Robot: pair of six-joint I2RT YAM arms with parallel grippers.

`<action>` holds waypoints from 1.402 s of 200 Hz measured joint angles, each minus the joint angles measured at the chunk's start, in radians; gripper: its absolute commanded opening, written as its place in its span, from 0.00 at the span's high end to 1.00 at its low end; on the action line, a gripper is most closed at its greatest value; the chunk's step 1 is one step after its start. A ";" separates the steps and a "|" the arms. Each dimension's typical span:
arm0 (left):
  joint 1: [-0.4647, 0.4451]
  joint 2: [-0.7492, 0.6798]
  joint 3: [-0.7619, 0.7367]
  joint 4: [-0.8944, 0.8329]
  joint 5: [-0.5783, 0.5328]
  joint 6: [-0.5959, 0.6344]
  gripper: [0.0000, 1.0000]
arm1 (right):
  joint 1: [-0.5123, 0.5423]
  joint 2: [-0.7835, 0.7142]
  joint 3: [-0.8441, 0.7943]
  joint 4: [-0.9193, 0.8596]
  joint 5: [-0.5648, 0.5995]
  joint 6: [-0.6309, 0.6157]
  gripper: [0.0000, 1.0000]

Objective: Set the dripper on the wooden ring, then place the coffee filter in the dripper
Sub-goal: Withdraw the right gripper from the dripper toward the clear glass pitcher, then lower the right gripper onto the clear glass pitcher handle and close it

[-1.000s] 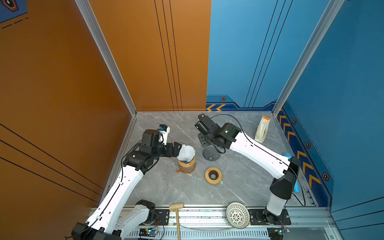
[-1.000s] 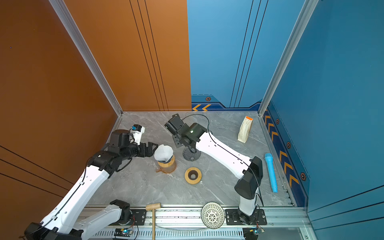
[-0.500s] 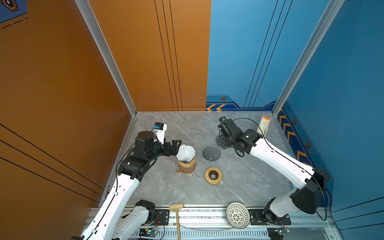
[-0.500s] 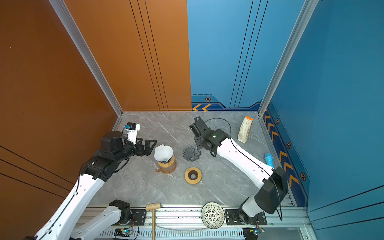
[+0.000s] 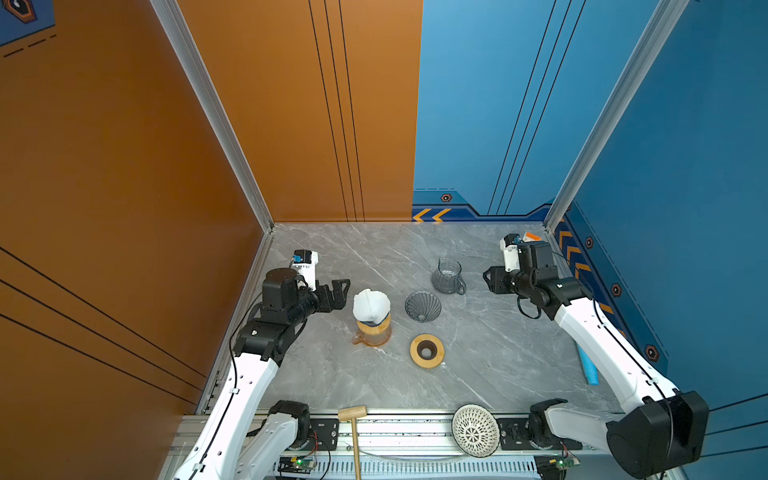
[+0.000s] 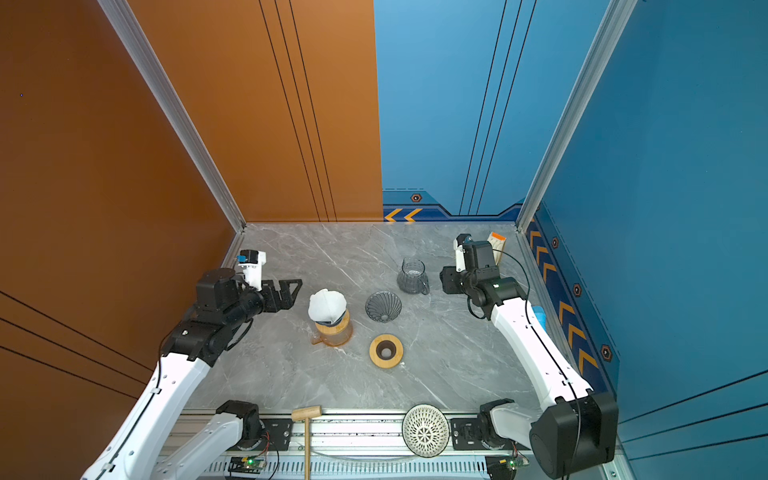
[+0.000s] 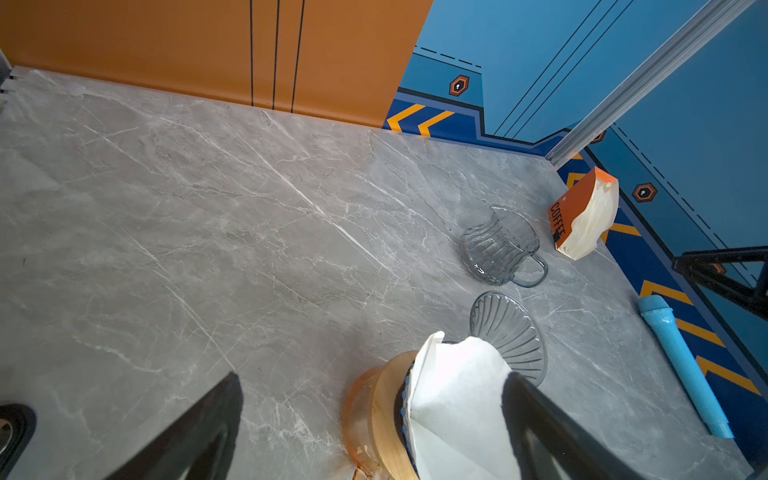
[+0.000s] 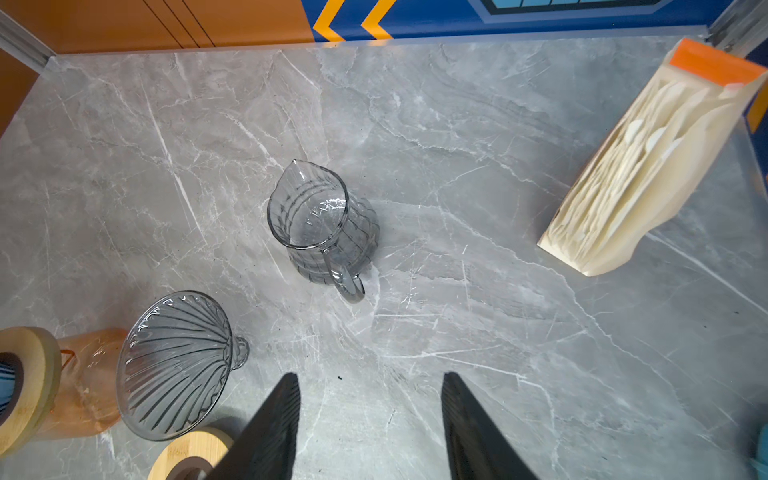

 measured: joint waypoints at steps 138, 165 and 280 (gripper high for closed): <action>0.048 0.023 -0.021 0.020 0.030 -0.040 0.02 | 0.024 0.352 0.038 0.119 -0.082 -0.080 0.51; 0.060 0.027 -0.021 0.021 0.036 -0.041 0.02 | 0.045 0.387 0.056 0.131 -0.081 -0.088 0.51; 0.067 0.035 -0.029 0.028 0.055 -0.041 0.02 | 0.068 0.507 0.123 0.139 -0.055 -0.142 0.58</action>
